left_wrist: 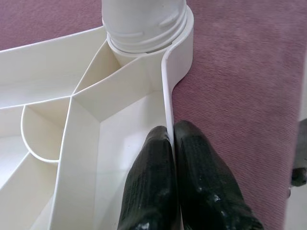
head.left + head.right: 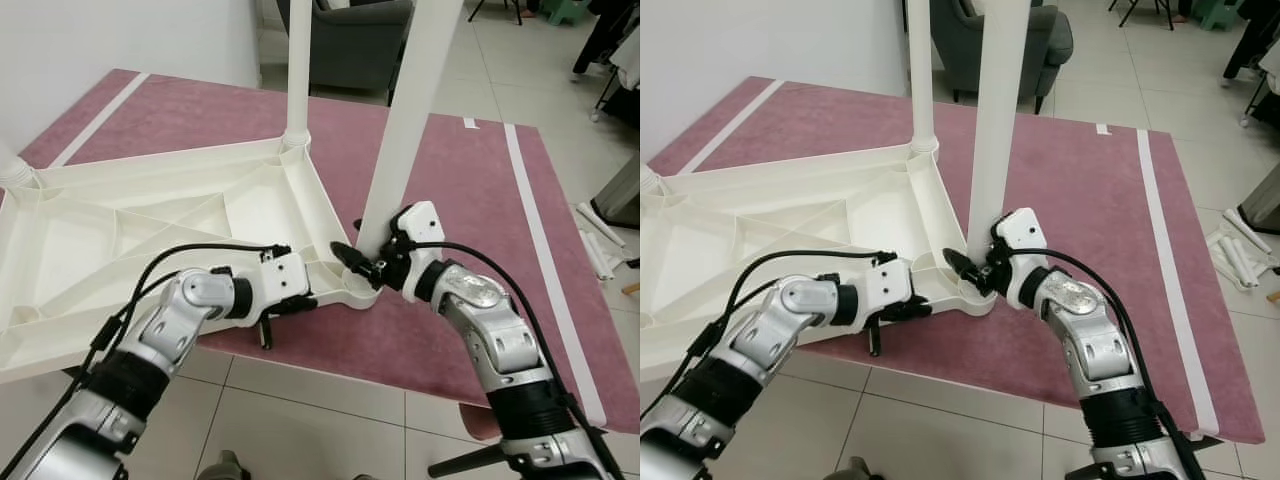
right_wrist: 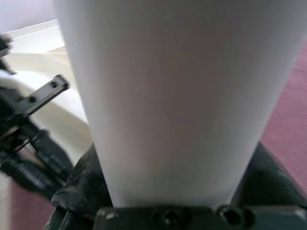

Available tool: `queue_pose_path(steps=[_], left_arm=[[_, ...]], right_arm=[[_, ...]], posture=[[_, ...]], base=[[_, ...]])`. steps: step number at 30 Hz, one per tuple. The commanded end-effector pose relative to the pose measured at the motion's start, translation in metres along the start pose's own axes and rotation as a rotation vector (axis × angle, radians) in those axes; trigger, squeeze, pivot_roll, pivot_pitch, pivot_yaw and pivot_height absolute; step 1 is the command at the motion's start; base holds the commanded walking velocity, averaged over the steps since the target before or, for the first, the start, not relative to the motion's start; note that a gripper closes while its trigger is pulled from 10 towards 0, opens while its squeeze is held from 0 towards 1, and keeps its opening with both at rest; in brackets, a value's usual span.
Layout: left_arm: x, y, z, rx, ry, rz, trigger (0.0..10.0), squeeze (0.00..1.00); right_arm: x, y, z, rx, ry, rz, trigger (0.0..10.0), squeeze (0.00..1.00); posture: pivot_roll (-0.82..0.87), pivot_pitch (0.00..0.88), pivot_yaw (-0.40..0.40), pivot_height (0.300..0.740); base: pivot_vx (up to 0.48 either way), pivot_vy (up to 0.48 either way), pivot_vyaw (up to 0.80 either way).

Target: Building children table

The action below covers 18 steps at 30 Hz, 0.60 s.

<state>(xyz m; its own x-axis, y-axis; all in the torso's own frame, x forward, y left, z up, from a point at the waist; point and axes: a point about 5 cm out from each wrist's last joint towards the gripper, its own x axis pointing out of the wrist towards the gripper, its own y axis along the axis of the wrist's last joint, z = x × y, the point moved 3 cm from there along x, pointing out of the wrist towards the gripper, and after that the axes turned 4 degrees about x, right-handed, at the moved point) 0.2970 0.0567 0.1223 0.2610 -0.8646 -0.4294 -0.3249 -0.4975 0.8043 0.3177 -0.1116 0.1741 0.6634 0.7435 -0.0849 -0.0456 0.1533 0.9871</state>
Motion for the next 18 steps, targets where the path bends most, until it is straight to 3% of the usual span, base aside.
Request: queue_pose_path(steps=[1, 6, 7, 8, 9, 15, 16, 17, 18], left_arm=[[-0.011, 0.021, 0.025, 0.093, -0.334, 0.094, 0.0, 0.0], [-0.021, 0.021, 0.029, 0.096, -0.359, 0.096, 0.0, 0.0], [-0.021, 0.022, 0.029, 0.093, -0.353, 0.097, 0.0, 0.0], [-0.021, 0.022, 0.029, 0.093, -0.353, 0.097, 0.0, 0.0], [-0.021, 0.022, 0.028, 0.092, -0.346, 0.095, 0.0, 0.0], [-0.012, 0.027, 0.02, 0.074, -0.275, 0.11, 0.0, 0.0], [-0.001, 0.034, 0.008, 0.062, -0.216, 0.134, 0.0, 0.0], [-0.001, 0.034, 0.008, 0.062, -0.216, 0.134, 0.0, 0.0], [0.003, 0.038, 0.003, 0.058, -0.196, 0.146, 0.0, 0.0]], right_arm=[[-0.002, -0.005, -0.005, 0.013, 0.06, -0.033, 10.0, 0.0], [-0.002, -0.016, -0.023, 0.051, 0.197, -0.07, 10.0, 0.0], [0.0, -0.017, -0.025, 0.056, 0.2, -0.067, 4.5, 0.0], [0.0, -0.017, -0.025, 0.056, 0.2, -0.067, 4.5, 0.0], [0.001, -0.018, -0.025, 0.063, 0.197, -0.07, 0.1, 0.0], [0.012, -0.023, -0.015, 0.069, 0.052, -0.074, 0.0, 0.0], [0.02, -0.027, -0.002, 0.079, -0.134, -0.082, 0.0, 0.0], [0.02, -0.027, -0.002, 0.079, -0.134, -0.082, 0.0, 0.0], [0.022, -0.028, 0.004, 0.086, -0.219, -0.083, 0.0, 0.0]], posture=[[0.13, 0.029, -0.004, 0.74], [0.14, 0.028, -0.009, 0.74], [0.14, 0.028, -0.009, 0.74], [0.14, 0.028, -0.009, 0.74], [0.14, 0.028, -0.009, 0.74], [0.14, 0.023, -0.011, 0.74], [0.14, 0.019, -0.008, 0.74], [0.14, 0.019, -0.008, 0.74], [0.14, 0.019, -0.008, 0.74]], base=[[0.0, 0.0, 0.0], [0.0, 0.0, 0.0], [0.0, 0.0, 0.0], [0.0, 0.0, 0.0], [0.0, 0.0, 0.0], [0.0, 0.0, 0.0], [0.0, 0.0, 0.0], [0.0, 0.0, 0.0], [0.0, 0.0, 0.0]])
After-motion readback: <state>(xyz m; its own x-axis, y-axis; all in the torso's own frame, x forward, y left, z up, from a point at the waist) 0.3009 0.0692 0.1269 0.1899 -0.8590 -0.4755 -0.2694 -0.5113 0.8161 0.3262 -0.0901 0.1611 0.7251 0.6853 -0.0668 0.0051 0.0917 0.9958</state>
